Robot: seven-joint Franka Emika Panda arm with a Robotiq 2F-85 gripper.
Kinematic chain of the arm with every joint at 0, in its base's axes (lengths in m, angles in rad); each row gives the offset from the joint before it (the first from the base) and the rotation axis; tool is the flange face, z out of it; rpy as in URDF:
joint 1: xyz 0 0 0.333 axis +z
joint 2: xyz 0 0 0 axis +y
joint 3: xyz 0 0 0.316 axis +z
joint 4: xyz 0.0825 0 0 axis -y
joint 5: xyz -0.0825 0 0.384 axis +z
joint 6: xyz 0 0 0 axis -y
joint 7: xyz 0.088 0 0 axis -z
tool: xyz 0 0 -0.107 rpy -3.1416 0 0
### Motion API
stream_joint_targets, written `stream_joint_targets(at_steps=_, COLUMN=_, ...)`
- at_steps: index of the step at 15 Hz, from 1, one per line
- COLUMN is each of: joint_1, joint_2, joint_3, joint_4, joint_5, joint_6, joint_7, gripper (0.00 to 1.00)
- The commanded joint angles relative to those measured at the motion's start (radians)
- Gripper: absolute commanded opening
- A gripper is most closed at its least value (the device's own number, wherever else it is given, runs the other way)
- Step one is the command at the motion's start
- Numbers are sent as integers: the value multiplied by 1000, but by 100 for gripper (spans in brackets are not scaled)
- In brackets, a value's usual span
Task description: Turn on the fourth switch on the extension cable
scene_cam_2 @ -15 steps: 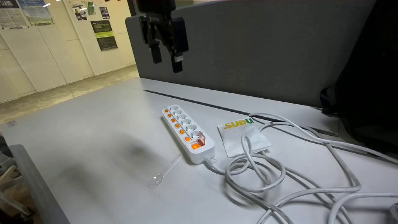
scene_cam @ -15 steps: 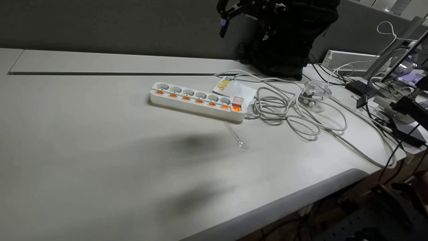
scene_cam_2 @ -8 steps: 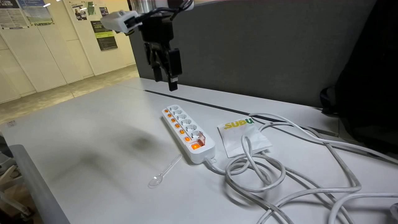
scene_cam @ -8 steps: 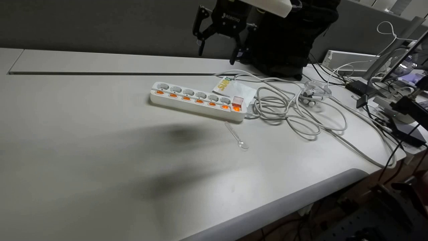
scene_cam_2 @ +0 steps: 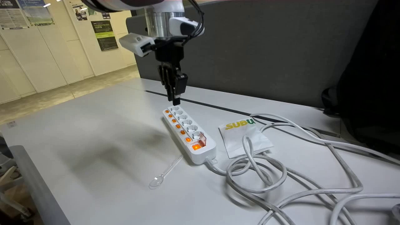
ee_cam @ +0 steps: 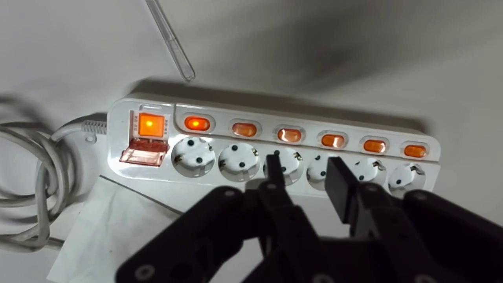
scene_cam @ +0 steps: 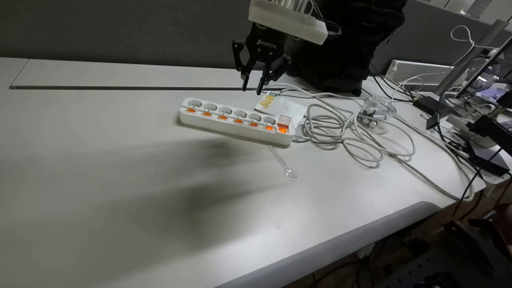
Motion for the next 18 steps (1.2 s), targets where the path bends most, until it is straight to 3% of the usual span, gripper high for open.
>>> stream_joint_targets(at_steps=1, joint_1=29, joint_2=43, joint_3=-15, joint_4=45, joint_5=-11, joint_6=30, joint_7=88, gripper=5)
stream_joint_targets(at_steps=5, joint_1=94, joint_2=74, joint_3=-68, joint_4=36, joint_5=-66, joint_6=126, joint_7=237, gripper=0)
stream_joint_targets(at_steps=7, joint_1=124, joint_2=84, joint_3=-92, joint_4=32, joint_5=-90, joint_6=119, joint_7=298, gripper=0)
stream_joint_targets(at_steps=9, joint_1=116, joint_2=75, joint_3=-71, joint_4=26, joint_5=-66, joint_6=68, joint_7=278, gripper=0)
stream_joint_targets(at_steps=18, joint_1=148, joint_2=87, joint_3=-83, joint_4=-16, joint_5=-103, joint_6=139, joint_7=276, gripper=0)
